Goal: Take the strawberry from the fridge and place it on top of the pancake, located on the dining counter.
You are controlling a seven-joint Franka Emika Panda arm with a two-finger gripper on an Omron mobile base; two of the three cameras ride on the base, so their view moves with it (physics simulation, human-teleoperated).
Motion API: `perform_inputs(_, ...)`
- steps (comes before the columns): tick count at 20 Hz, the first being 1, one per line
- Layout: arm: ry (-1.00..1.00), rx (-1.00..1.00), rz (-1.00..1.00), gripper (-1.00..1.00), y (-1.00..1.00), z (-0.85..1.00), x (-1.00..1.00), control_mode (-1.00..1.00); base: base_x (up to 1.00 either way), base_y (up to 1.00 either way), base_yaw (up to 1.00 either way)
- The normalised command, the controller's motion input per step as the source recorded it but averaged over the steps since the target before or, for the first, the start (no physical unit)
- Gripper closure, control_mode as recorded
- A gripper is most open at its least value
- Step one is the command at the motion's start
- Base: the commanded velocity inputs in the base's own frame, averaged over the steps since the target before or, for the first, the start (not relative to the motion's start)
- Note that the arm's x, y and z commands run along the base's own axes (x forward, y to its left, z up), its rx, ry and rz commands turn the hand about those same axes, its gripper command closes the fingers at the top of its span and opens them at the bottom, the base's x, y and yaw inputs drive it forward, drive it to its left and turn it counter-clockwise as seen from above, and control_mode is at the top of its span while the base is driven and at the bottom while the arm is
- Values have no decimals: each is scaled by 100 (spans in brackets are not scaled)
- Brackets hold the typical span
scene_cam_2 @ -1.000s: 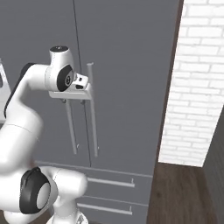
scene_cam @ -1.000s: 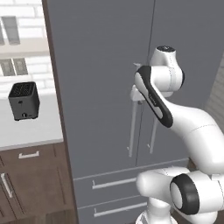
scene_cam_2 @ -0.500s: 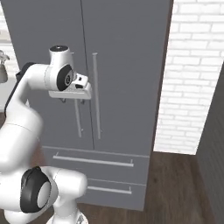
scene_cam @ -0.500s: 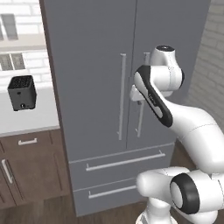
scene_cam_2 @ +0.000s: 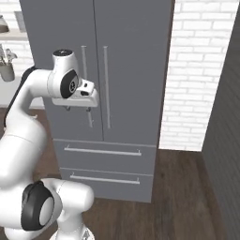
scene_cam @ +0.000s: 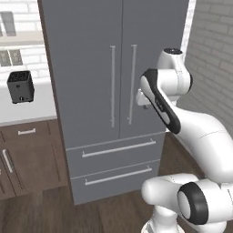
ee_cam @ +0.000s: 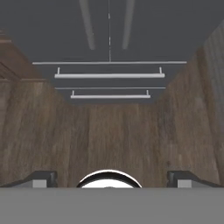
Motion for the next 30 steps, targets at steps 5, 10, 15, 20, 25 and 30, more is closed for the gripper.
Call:
perform_inputs(5, 0, 0, 0, -100, 0, 0, 0, 100, -6, 0, 0)
perform_inputs(10, 0, 0, 0, -100, 0, 0, 0, 100, 27, 0, 11)
perform_inputs(15, 0, 0, 0, -100, 0, 0, 0, 100, 29, -14, 15)
perform_inputs(20, 0, 0, 0, -100, 0, 0, 0, 100, -2, -17, 1)
perform_inputs(25, -1, 0, -1, -100, -12, -2, 4, -100, -2, -12, 0)
perform_inputs(30, -13, 0, 0, -100, -36, -5, 64, -100, 0, 0, 0)
